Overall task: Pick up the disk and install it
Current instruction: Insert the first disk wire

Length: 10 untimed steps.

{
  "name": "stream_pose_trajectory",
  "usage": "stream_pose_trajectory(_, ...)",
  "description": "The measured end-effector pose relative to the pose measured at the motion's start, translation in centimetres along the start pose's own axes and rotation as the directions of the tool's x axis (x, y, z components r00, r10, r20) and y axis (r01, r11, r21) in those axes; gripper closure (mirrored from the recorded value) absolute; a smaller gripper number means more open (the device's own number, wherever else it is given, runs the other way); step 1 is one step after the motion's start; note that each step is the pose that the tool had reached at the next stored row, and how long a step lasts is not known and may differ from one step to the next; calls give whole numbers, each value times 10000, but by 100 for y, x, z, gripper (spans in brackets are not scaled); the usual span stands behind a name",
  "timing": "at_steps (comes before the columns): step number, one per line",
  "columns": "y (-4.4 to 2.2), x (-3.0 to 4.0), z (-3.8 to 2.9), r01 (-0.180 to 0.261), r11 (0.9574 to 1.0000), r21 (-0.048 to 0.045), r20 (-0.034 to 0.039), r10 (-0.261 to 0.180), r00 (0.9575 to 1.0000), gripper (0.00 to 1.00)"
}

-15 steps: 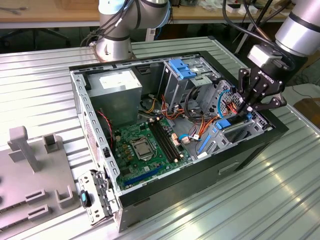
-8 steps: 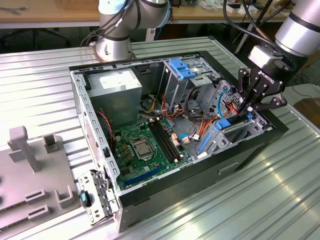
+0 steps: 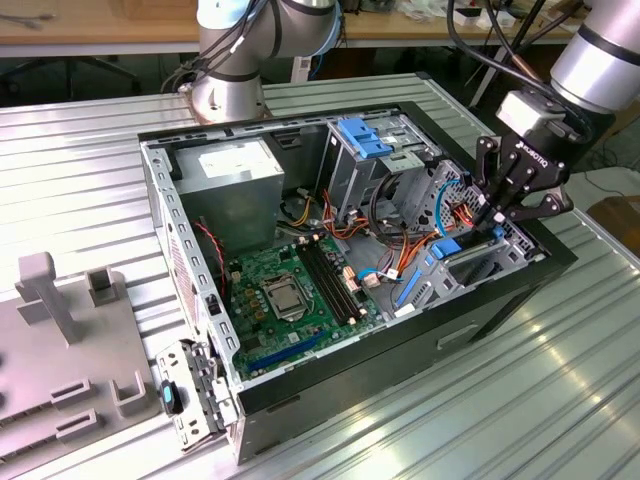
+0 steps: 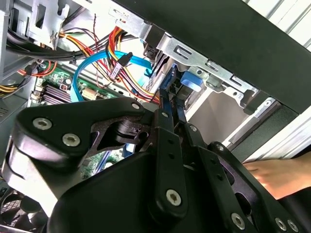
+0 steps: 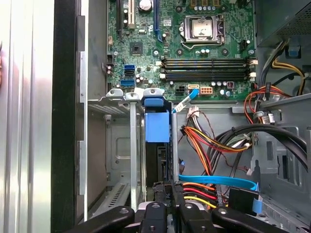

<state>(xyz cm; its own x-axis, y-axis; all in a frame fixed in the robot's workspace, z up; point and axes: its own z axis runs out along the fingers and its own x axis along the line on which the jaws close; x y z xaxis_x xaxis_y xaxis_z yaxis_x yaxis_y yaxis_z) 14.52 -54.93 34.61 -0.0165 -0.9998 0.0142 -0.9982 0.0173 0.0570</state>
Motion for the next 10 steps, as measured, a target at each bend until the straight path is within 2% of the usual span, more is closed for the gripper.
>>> stream_pose_trajectory(10,1,1,-17,1,10000,0,2,-1,10000,84)
